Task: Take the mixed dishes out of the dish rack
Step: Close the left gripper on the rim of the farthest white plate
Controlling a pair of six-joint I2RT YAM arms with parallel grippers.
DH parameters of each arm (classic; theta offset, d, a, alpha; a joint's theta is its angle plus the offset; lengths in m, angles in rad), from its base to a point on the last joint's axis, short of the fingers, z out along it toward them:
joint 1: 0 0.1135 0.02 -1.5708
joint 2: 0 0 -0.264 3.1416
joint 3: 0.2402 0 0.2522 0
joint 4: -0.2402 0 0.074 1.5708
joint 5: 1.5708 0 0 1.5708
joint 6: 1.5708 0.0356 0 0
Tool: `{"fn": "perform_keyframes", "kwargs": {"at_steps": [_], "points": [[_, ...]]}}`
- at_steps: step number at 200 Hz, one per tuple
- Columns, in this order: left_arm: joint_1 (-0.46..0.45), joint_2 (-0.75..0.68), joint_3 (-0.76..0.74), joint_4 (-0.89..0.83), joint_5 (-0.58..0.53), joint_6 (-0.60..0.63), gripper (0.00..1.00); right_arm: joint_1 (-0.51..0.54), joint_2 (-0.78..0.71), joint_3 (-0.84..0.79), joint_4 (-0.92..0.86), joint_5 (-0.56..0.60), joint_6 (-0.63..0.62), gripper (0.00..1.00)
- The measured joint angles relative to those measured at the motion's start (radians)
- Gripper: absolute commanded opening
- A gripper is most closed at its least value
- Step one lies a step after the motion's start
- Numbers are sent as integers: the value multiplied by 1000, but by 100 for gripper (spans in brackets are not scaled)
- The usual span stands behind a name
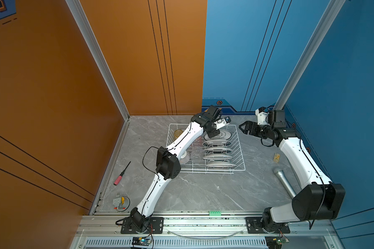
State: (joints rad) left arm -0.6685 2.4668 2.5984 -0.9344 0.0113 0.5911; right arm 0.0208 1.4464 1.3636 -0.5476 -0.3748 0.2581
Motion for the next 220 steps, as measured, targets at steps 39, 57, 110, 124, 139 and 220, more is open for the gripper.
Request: {"fn": "perform_keyframes", "kwargs": {"at_steps": [39, 57, 110, 124, 139, 220], "points": [[2, 2, 0, 11, -21, 16, 10, -2, -14, -5, 1, 0, 5, 91], [2, 3, 0, 18, -35, 25, 8, -2, -16, -6, 1, 0, 6, 91], [-3, 8, 0, 35, -84, 49, 2, -3, -18, -13, 2, 0, 6, 91], [-5, 8, 0, 37, -93, 53, 1, -4, -18, -15, 2, 0, 6, 91], [-5, 8, 0, 37, -98, 57, 0, -5, -18, -18, 5, 0, 10, 91], [-5, 8, -10, 54, -110, 68, 0, -5, -19, -33, 9, 0, 14, 90]]}}
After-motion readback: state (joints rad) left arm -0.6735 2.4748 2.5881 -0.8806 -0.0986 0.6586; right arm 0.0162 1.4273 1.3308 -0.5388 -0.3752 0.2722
